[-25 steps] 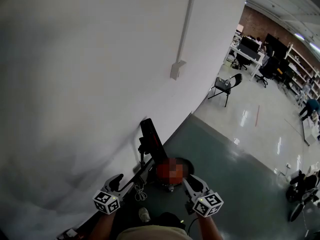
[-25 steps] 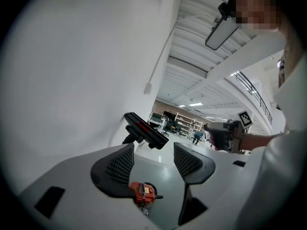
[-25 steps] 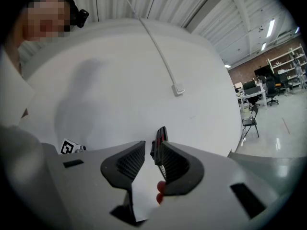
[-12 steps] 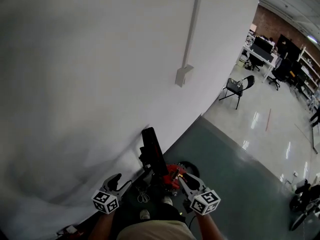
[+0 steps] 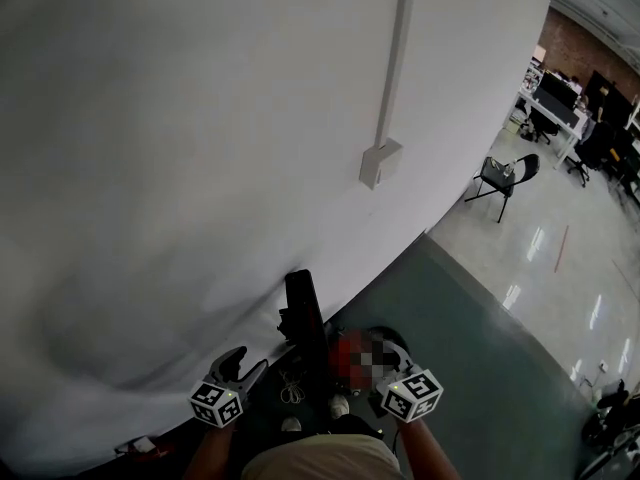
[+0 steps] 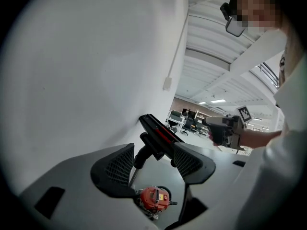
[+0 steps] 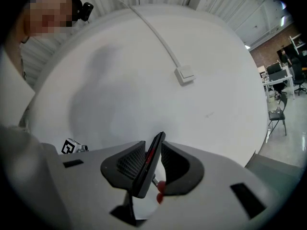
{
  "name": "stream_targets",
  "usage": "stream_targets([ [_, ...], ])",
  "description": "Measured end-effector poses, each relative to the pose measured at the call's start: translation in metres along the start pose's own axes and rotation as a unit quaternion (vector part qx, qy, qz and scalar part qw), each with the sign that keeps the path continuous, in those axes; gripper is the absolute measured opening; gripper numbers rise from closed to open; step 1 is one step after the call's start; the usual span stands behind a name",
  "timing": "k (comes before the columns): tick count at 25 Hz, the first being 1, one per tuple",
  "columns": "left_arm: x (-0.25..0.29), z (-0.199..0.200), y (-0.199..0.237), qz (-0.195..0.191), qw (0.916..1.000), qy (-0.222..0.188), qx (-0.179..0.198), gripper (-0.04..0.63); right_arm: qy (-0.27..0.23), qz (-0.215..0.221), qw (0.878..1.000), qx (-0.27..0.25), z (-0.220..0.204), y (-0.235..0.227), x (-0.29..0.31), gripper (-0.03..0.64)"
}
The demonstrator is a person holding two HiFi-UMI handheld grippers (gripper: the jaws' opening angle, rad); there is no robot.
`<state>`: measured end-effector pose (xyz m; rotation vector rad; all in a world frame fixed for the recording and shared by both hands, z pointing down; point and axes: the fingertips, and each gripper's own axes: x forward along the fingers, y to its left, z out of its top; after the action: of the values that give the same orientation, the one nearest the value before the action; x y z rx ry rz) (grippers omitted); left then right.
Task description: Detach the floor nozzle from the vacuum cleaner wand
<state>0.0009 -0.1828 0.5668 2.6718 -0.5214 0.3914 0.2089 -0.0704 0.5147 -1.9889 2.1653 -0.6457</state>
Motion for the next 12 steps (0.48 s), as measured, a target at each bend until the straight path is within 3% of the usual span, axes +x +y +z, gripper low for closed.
stream_targets([
  [8, 0.008, -0.012, 0.0, 0.05, 0.998, 0.026, 0.028, 0.268, 0.04, 0.048, 0.998, 0.017, -0.016, -0.006, 0.028, 0.092],
  [12, 0.008, -0.02, 0.001, 0.074, 0.9964, 0.035, 0.021, 0.268, 0.057, 0.068, 0.995, 0.038, -0.028, -0.007, 0.043, 0.119],
])
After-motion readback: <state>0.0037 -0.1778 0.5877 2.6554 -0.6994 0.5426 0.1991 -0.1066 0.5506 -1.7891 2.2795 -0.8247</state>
